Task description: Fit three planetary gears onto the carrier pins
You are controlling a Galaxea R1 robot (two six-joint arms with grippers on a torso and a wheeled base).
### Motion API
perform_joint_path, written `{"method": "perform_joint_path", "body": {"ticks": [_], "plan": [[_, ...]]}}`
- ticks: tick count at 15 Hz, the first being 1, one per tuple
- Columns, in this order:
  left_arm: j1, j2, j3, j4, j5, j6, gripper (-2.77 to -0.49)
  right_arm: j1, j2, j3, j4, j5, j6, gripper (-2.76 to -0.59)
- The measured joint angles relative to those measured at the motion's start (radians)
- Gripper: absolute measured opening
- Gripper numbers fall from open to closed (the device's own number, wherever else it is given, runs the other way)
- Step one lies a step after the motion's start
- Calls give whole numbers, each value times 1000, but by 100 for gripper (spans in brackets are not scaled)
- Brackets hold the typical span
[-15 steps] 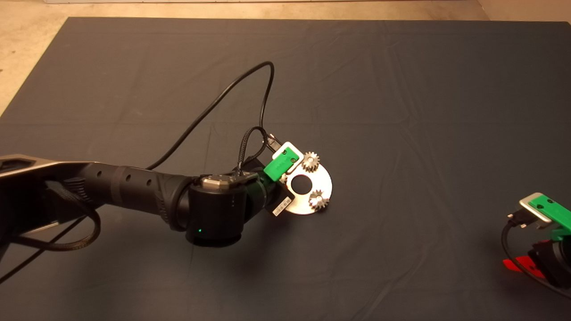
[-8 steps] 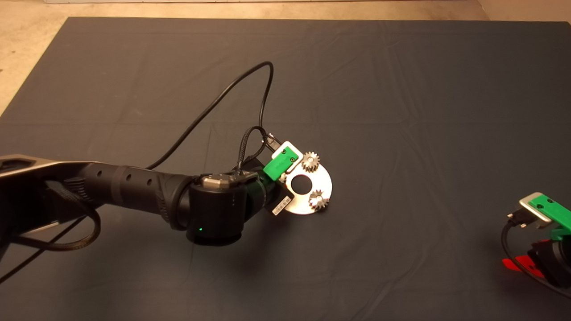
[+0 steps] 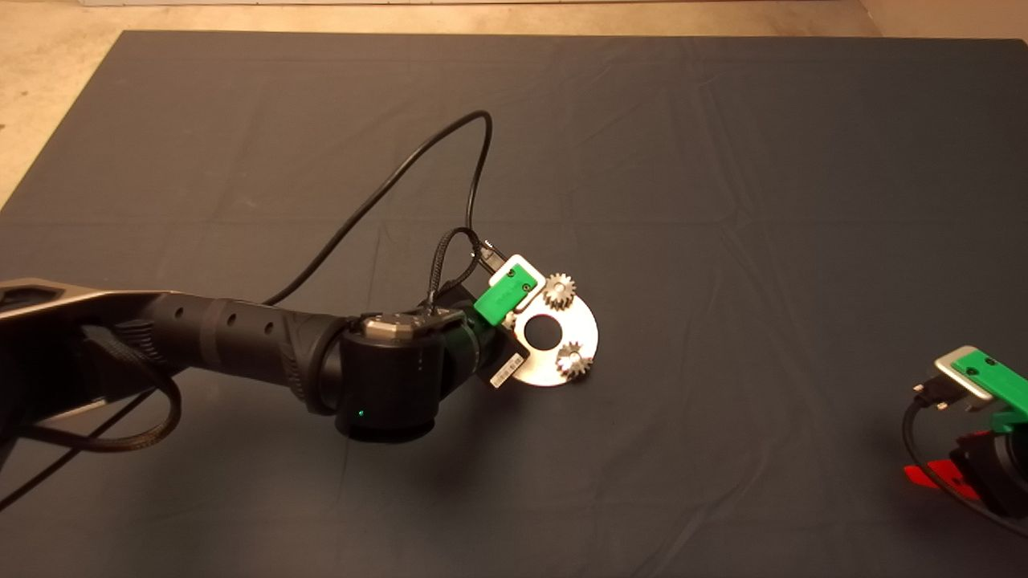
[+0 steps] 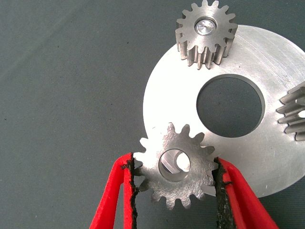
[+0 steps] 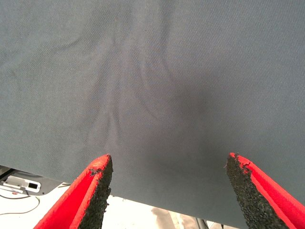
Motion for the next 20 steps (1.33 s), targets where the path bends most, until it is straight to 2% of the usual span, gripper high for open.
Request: {"method": "perform_joint_path", "body": {"ticks": [7,16,20], "plan": [[1,0,0,0,0,-2,-250,0,0,0,0,0,0,-160],[17,0,1,11,-5,-3,-250,0,0,0,0,0,0,-160],[17,0,1,12,-6,-2,-250,0,0,0,0,0,0,-160]]}}
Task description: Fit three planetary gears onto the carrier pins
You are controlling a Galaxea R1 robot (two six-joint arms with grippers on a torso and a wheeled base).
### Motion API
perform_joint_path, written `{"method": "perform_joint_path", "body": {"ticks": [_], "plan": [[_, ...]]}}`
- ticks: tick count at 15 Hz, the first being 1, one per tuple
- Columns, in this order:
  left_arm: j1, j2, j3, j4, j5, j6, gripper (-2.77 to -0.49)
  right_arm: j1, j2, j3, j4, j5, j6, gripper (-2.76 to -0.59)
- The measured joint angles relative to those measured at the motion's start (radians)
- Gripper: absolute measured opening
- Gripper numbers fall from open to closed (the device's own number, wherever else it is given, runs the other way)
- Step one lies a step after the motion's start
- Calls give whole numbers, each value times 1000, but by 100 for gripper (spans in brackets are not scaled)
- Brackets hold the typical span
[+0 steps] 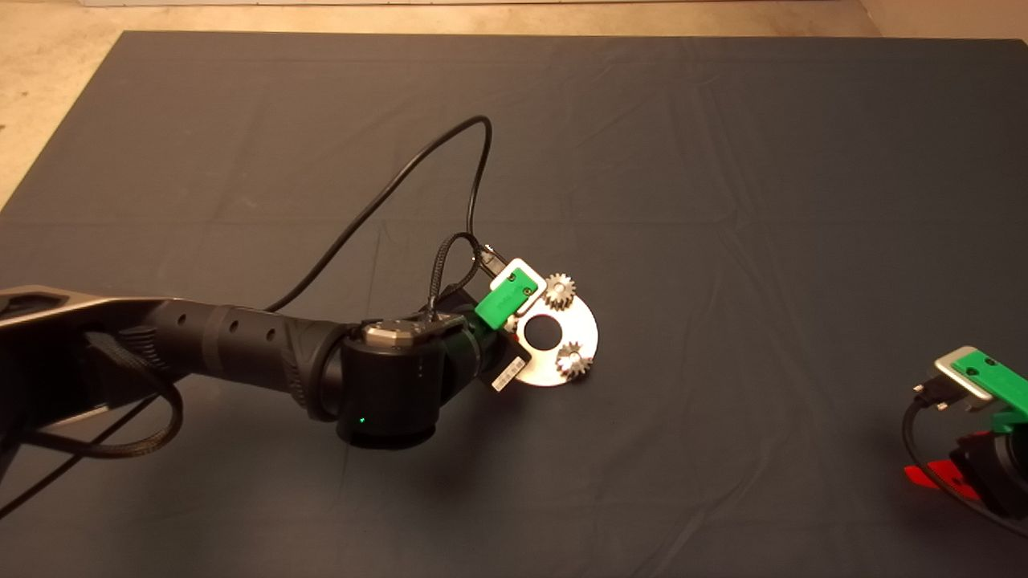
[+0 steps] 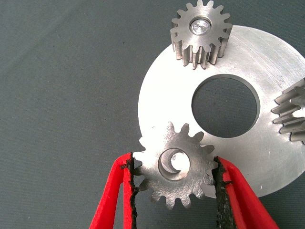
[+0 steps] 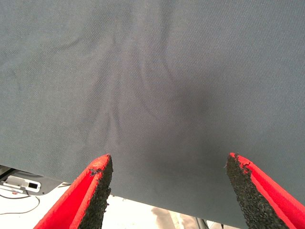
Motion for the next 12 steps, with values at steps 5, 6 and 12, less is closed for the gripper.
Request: {"method": "perform_joint_path", "body": {"ticks": [5,6,12], "plan": [[5,0,0,6,0,0,-250,0,0,0,0,0,0,-160],[6,0,0,9,0,0,-250,0,0,0,0,0,0,-160],[22,3,-1,8,2,3,-251,0,0,0,0,0,0,-160]]}}
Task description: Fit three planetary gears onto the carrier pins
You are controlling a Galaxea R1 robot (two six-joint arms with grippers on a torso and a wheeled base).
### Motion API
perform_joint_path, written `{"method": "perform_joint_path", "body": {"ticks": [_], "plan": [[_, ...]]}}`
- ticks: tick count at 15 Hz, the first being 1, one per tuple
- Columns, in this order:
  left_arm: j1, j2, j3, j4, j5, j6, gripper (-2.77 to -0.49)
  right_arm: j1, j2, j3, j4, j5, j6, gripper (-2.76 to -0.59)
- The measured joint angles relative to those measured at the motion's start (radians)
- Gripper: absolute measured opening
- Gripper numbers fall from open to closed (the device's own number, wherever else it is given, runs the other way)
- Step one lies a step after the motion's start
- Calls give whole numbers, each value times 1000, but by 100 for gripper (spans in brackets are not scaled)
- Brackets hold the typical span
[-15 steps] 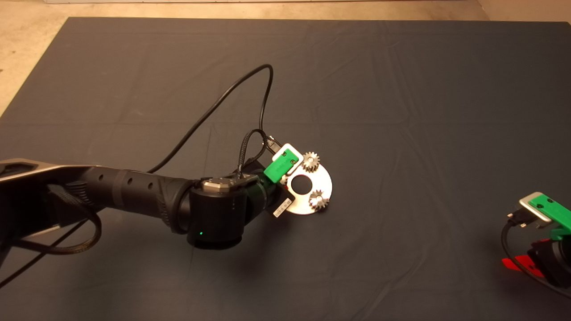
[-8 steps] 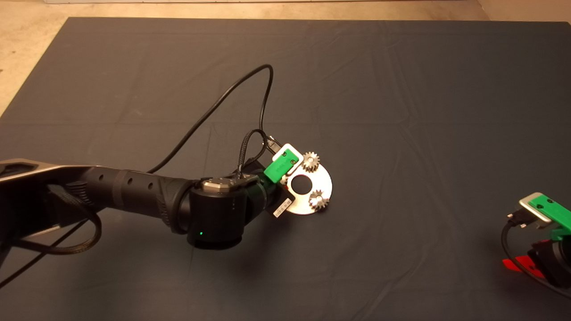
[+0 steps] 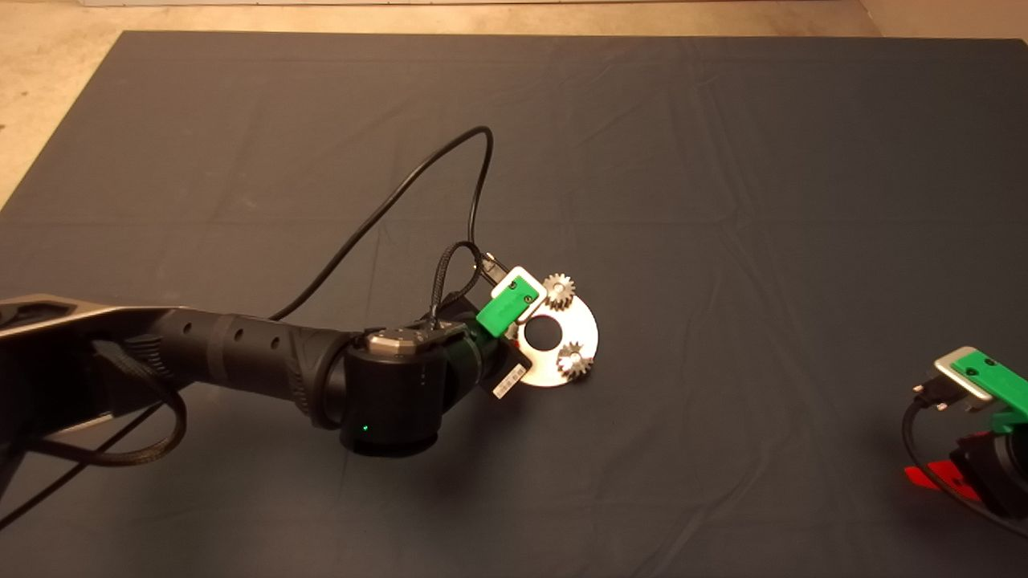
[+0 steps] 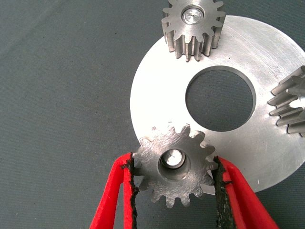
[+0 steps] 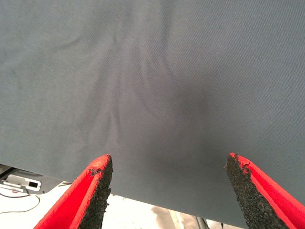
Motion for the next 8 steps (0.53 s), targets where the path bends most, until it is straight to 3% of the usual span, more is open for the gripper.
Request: {"method": "perform_joint_path", "body": {"ticks": [8], "plan": [[0,0,0,0,0,0,-251,0,0,0,0,0,0,-160]]}}
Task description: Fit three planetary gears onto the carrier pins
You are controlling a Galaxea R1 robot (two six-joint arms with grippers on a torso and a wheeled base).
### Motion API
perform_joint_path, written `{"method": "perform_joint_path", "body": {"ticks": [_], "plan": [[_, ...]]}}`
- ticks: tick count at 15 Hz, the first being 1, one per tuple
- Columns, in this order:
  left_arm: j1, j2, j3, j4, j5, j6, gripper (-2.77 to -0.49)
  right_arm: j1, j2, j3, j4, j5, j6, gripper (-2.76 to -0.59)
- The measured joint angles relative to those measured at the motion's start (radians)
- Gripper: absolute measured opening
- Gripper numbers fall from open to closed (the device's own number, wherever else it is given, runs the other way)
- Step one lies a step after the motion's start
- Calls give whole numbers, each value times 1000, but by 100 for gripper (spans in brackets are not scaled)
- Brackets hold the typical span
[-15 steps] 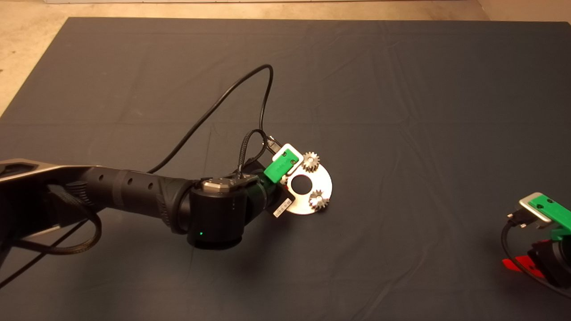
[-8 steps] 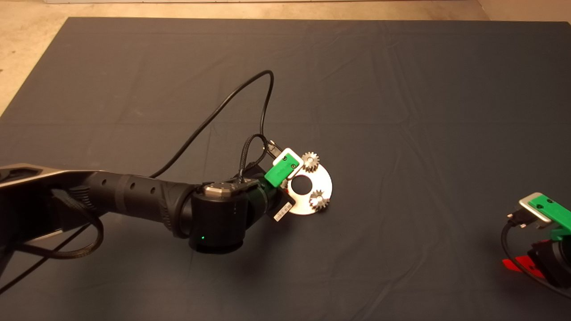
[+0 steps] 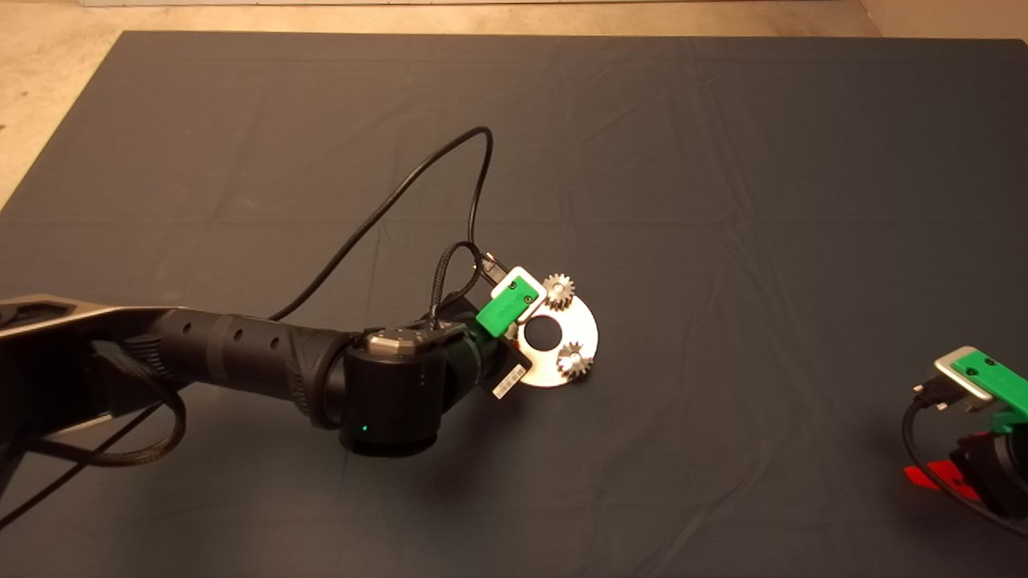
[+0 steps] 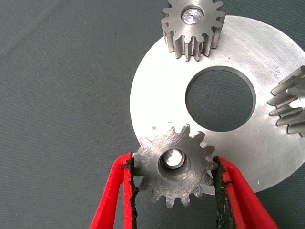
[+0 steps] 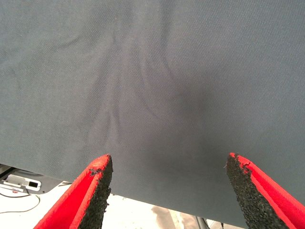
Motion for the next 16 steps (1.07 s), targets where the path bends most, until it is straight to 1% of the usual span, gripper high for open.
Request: {"method": "perform_joint_path", "body": {"ticks": [4,9,13,14,15,16], "plan": [[-1,0,0,0,0,5,-251,0,0,0,0,0,0,-160],[-2,0,0,-2,0,22,-251,0,0,0,0,0,0,-160],[-2,0,0,-2,-1,26,-234,0,0,0,0,0,0,-160],[-2,0,0,-2,-1,26,-234,0,0,0,0,0,0,-160],[-2,0,0,-3,0,26,-225,0,0,0,0,0,0,-160],[-2,0,0,-3,0,27,-223,0,0,0,0,0,0,-160]]}}
